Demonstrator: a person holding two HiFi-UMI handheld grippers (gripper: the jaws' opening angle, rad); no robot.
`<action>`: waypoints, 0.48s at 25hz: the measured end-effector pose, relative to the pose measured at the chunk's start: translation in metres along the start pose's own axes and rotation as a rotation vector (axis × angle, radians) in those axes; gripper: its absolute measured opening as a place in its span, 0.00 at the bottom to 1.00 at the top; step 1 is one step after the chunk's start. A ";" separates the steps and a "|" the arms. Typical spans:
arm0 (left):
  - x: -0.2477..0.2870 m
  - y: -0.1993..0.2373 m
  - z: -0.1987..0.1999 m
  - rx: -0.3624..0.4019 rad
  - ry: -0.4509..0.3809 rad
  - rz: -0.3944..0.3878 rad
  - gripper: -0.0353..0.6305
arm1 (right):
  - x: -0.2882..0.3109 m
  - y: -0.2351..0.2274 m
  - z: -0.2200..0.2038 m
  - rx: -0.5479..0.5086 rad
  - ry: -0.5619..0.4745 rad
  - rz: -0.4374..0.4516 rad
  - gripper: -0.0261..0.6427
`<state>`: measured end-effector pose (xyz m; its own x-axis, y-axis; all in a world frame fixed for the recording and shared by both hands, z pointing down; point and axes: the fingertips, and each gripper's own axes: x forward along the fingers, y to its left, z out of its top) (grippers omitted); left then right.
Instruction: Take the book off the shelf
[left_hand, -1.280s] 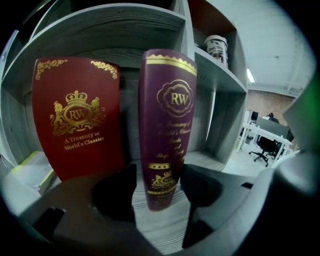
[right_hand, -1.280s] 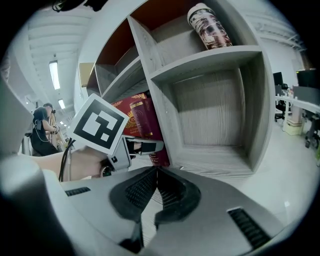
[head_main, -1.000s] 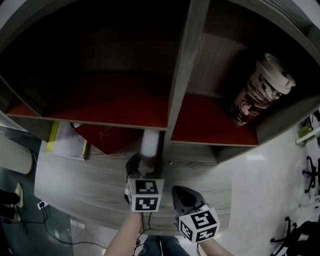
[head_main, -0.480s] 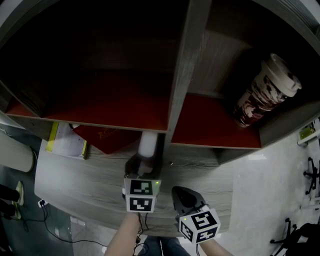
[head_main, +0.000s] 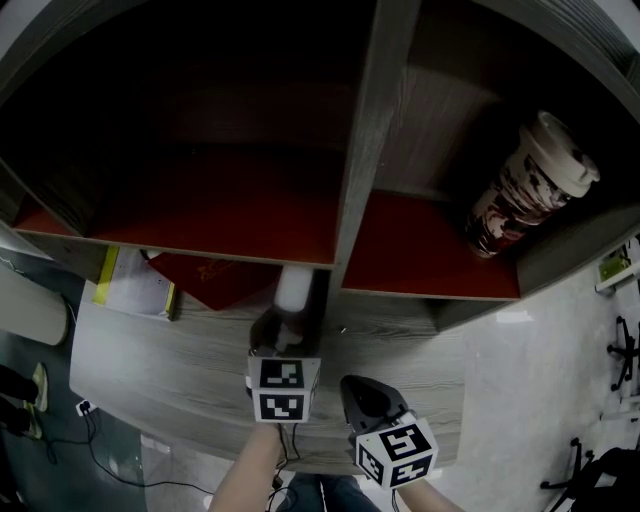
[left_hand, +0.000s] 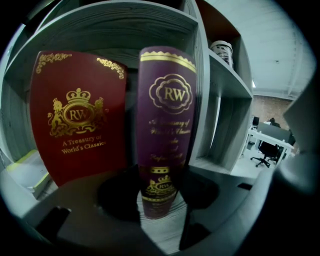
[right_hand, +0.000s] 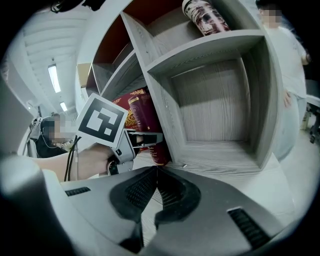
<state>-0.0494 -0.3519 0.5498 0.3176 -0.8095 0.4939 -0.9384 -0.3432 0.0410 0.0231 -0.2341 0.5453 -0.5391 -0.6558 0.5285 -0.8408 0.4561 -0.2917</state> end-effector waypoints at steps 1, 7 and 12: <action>-0.001 0.000 0.000 -0.004 -0.001 -0.001 0.38 | -0.001 0.001 0.001 -0.001 -0.001 0.000 0.05; -0.014 -0.002 0.002 -0.011 -0.011 -0.006 0.37 | -0.004 0.004 0.006 -0.009 -0.012 -0.005 0.05; -0.033 -0.004 0.006 0.013 -0.025 -0.002 0.37 | -0.007 0.011 0.010 -0.017 -0.023 -0.002 0.05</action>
<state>-0.0553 -0.3264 0.5281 0.3226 -0.8207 0.4716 -0.9360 -0.3506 0.0303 0.0175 -0.2303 0.5302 -0.5387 -0.6701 0.5107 -0.8409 0.4650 -0.2770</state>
